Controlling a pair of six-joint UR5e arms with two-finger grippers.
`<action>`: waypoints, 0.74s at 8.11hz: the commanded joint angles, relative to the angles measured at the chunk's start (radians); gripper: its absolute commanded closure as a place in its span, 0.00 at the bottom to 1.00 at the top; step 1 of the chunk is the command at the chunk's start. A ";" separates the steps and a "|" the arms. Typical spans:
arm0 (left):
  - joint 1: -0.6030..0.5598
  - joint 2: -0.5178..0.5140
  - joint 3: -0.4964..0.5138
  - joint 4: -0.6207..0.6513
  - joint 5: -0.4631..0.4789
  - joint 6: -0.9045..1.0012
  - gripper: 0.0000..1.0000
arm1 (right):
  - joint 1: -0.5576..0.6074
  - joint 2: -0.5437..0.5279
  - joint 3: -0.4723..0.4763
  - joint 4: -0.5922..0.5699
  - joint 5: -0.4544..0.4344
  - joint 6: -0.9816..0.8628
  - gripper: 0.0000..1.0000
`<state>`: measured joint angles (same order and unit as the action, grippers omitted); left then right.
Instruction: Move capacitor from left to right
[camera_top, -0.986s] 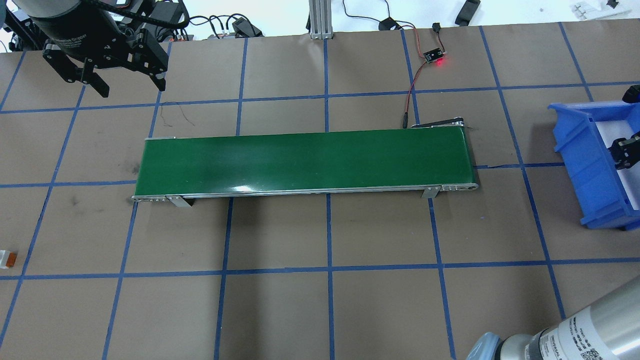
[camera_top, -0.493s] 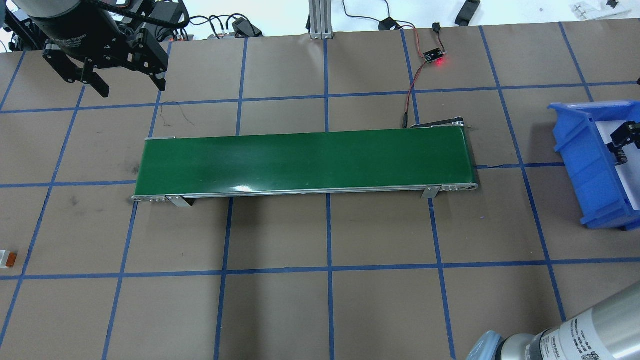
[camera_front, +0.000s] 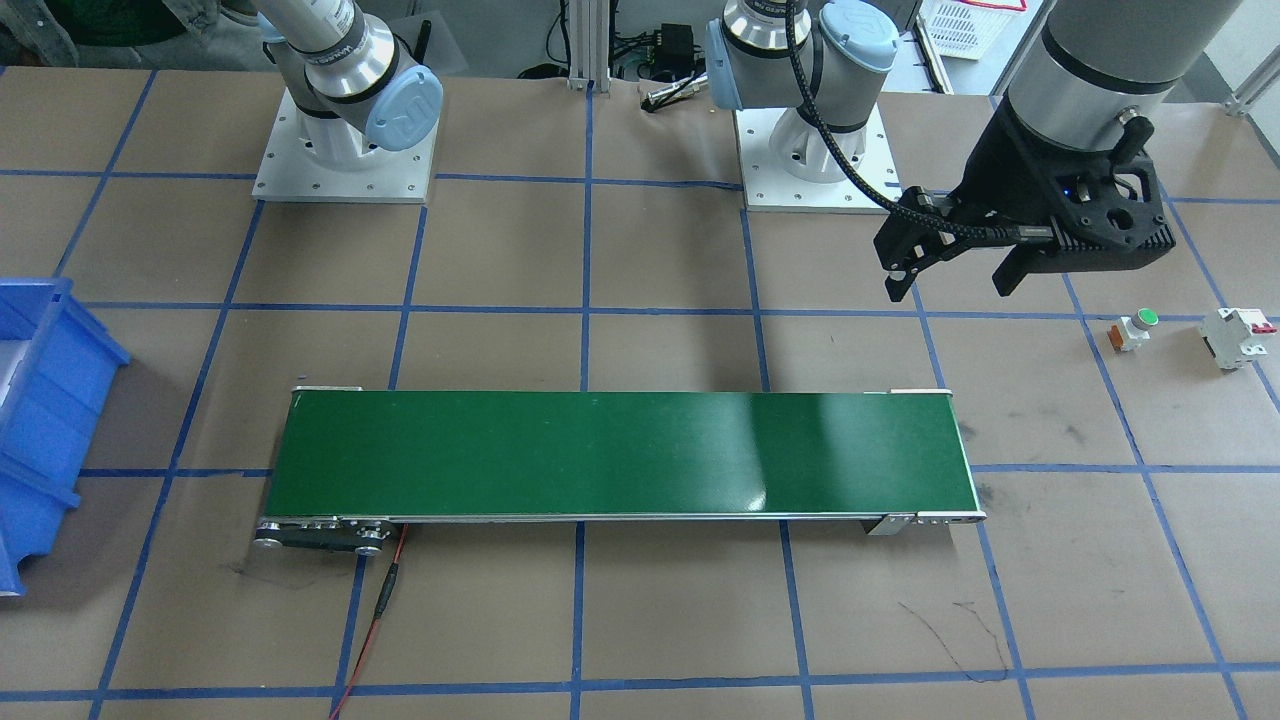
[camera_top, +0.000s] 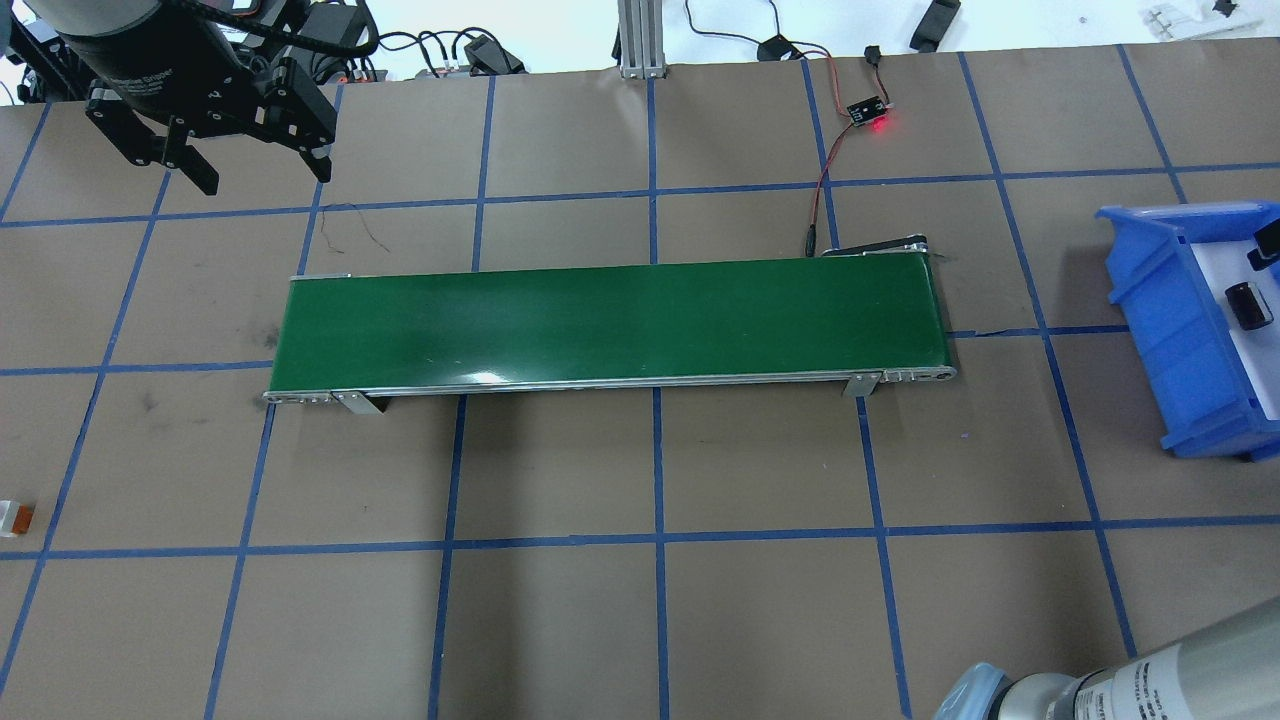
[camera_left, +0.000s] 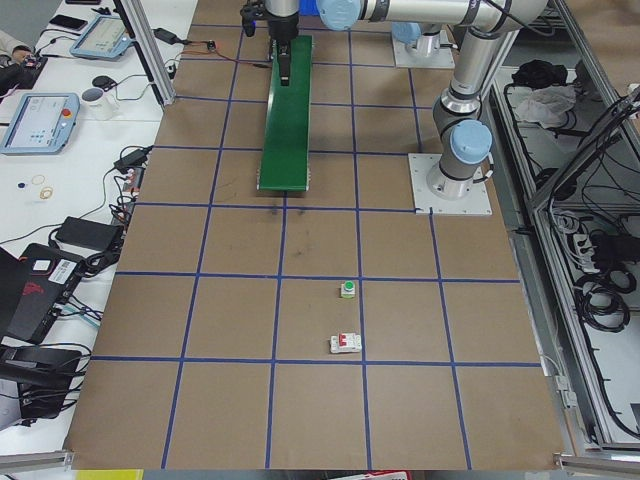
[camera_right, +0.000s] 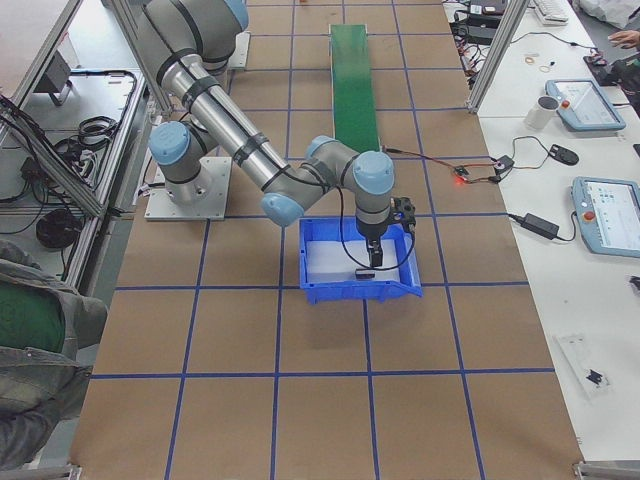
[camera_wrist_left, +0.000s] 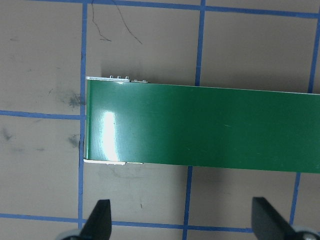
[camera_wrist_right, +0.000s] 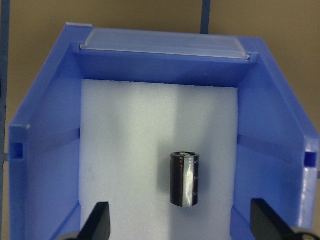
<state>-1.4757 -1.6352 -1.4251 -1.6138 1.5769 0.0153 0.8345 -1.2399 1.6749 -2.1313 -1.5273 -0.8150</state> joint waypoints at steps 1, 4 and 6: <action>0.000 0.000 0.000 0.000 0.000 0.000 0.00 | 0.009 -0.142 -0.010 0.020 -0.008 0.002 0.00; 0.000 0.000 0.000 0.000 0.000 0.000 0.00 | 0.054 -0.245 -0.012 0.222 -0.019 0.119 0.00; 0.000 0.000 0.000 0.000 0.000 0.000 0.00 | 0.144 -0.300 -0.014 0.275 -0.054 0.190 0.00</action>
<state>-1.4757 -1.6352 -1.4251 -1.6137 1.5769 0.0153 0.9019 -1.4894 1.6625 -1.9125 -1.5484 -0.6979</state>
